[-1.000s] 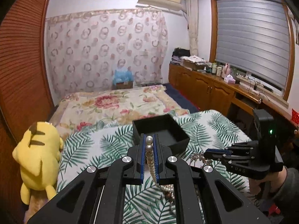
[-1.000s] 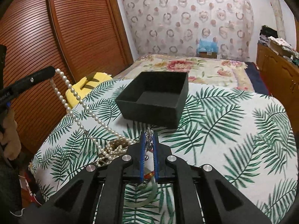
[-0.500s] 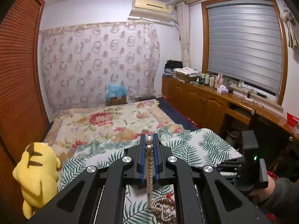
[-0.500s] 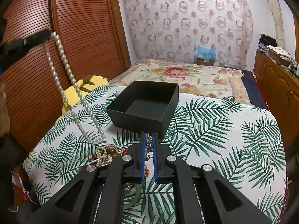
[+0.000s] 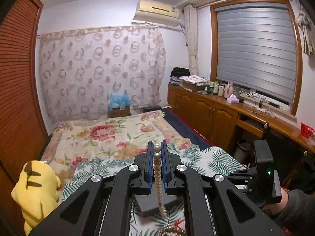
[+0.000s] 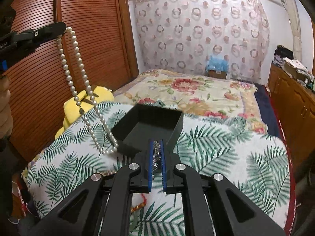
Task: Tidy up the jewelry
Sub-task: 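Lower the pearls into the black box with the left gripper while the right gripper drops the silver jewelry in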
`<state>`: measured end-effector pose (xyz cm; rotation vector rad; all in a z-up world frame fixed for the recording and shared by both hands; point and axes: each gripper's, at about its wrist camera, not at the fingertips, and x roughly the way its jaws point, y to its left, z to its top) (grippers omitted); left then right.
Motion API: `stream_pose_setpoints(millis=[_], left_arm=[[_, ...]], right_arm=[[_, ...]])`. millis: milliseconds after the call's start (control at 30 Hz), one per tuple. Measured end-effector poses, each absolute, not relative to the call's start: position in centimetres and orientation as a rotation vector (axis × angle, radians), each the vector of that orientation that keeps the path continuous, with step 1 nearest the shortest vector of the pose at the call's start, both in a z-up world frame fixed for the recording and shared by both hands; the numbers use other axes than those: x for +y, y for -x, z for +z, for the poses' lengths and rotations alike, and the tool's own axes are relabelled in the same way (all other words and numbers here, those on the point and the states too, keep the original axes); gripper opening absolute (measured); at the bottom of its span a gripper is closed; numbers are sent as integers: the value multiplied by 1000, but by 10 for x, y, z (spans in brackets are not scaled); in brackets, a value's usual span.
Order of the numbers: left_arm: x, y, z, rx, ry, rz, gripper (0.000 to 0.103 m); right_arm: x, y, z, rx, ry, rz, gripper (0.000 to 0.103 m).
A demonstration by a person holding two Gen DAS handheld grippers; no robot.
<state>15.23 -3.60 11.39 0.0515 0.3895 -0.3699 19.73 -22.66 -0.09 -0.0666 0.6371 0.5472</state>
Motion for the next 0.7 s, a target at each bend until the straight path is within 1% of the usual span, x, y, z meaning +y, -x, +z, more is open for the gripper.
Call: stream_pose_setpoints(millis=[367, 533, 700], left_arm=[[-36, -193, 127, 393, -55, -351, 7], [-34, -211, 121, 413, -55, -337, 7], [-33, -230, 106, 452, -43, -335, 7]], right_arm=[[-203, -252, 11, 580, 89, 555, 8], [-186, -274, -9, 587, 108, 551, 8], [-170, -282, -41, 649, 141, 566, 8]])
